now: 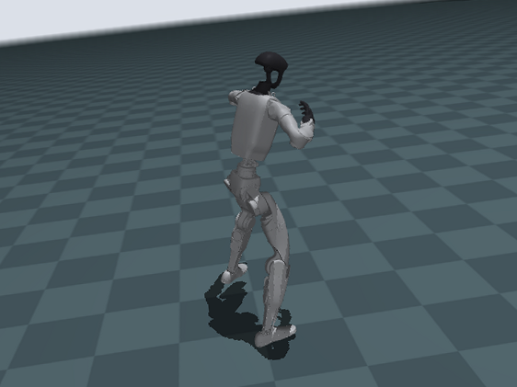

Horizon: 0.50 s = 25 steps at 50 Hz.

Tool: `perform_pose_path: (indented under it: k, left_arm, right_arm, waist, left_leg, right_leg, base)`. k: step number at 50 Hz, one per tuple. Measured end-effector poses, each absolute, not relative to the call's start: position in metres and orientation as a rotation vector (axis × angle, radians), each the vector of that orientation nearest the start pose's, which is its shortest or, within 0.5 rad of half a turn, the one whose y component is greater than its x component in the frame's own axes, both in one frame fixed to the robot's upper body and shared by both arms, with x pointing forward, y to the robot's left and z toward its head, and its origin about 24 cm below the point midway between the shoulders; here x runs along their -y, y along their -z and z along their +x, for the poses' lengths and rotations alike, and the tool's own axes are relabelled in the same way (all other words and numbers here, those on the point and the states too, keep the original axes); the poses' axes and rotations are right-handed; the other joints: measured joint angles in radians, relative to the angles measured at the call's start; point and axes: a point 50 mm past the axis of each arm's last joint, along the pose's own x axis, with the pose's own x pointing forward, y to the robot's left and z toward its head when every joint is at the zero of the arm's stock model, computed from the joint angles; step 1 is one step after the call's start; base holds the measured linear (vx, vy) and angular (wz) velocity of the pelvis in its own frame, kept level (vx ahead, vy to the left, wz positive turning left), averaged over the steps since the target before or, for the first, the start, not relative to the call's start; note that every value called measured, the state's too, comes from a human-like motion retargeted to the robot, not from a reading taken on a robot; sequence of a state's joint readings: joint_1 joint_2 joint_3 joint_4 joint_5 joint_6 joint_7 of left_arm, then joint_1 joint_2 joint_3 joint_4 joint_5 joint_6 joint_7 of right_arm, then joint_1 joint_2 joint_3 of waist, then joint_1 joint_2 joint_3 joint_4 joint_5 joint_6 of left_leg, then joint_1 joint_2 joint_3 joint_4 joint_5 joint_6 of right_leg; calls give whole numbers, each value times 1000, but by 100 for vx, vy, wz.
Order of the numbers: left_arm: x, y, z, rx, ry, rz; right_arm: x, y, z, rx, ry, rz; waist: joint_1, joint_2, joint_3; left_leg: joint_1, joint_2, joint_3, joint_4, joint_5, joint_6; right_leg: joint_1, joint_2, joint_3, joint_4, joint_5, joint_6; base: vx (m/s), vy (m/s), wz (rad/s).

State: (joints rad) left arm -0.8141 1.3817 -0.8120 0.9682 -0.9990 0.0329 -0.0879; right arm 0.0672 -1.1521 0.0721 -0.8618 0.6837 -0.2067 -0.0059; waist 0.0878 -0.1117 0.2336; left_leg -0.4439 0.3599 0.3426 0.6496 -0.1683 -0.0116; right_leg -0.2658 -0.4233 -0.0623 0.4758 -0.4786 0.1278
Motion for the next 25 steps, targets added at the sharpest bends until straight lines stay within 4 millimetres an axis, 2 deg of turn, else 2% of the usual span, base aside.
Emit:
perform_pose_path:
  k: [1, 2, 3, 5, 7, 8, 10, 13, 15, 17, 20, 22, 25]
  left_arm:
    - [-472, -263, 259, -78, -814, 392]
    - [-484, -301, 242, 132, -1055, 195]
    - [-488, -336, 225, 366, -1198, -92]
    - [-488, -371, 199, 656, -1298, -588]
    - [-484, -374, 203, 690, -1266, -781]
    - [-480, -374, 212, 672, -1211, -778]
    - [-467, -377, 236, 627, -1051, -630]
    - [-437, -388, 271, 630, -868, -459]
    - [-415, -385, 293, 645, -789, -430]
    - [-393, -368, 316, 634, -729, -435]
    - [-371, -332, 340, 571, -650, -423]
    - [-359, -304, 349, 540, -592, -411]
    - [-335, -259, 357, 493, -487, -440]
  right_arm:
    - [155, -232, 171, 605, -709, -324]
    - [160, -232, 175, 601, -659, -333]
    - [165, -229, 179, 586, -611, -332]
    - [177, -221, 189, 548, -509, -317]
    - [186, -209, 195, 499, -421, -269]
    - [189, -202, 198, 476, -391, -240]
    - [194, -188, 201, 424, -342, -164]
    - [197, -164, 198, 338, -249, 85]
    - [192, -148, 195, 283, -198, 239]
    - [184, -137, 193, 247, -189, 275]
    - [176, -137, 188, 260, -257, 180]
    - [175, -143, 186, 300, -298, 116]
    - [178, -151, 185, 348, -321, 62]
  waist:
    - [-10, -9, 34]
    - [-20, -16, 68]
    - [-30, -18, 100]
    - [-43, -14, 165]
    - [-52, -3, 208]
    - [-57, -1, 222]
    - [-63, -19, 234]
    - [-59, -96, 230]
    - [-45, -124, 231]
    - [-18, -120, 226]
    - [8, -75, 207]
    - [14, -45, 195]
    - [24, -6, 186]
  left_leg:
    - [19, 50, -33, -116, -2, 6]
    - [39, 94, -72, -230, -10, 8]
    - [61, 125, -122, -341, -32, 0]
    - [104, 170, -213, -498, -60, -19]
    - [126, 197, -231, -540, 40, -36]
    - [126, 203, -217, -533, 131, -46]
    - [74, 182, -191, -446, 257, -77]
    - [-108, 69, -196, -158, 158, -120]
    - [-164, 3, -186, -70, 98, -107]
    - [-151, -39, -158, -96, 77, -62]
    - [-103, -66, -123, -192, 62, -18]
    - [-66, -72, -97, -255, 60, -15]
    - [-4, -85, -42, -342, 53, -21]
  right_leg:
    - [-18, -15, 31, 73, -36, 6]
    - [-32, -31, 54, 139, -66, 18]
    - [-36, -52, 63, 191, -85, 45]
    - [-20, -103, 63, 250, -98, 94]
    - [17, -144, 67, 241, -75, 98]
    - [38, -160, 70, 220, -53, 77]
    - [73, -207, 62, 161, 10, 1]
    - [82, -323, 11, 108, 115, -119]
    - [72, -333, 24, 116, 155, -153]
    - [35, -250, 123, 159, 158, -123]
    - [-25, -62, 215, 222, 143, -38]
    - [-55, 16, 129, 229, 120, -10]
    - [-68, 68, -124, 177, 80, -3]
  base:
    - [17, 86, -17]
    - [22, 97, -2]
    - [27, 105, -1]
    - [33, 113, -2]
    - [35, 113, -2]
    - [33, 108, 11]
    - [29, 102, 34]
    - [25, 95, 74]
    - [27, 84, 68]
    - [28, 72, 29]
    - [26, 61, -11]
    - [22, 54, -37]
    - [20, 49, -57]
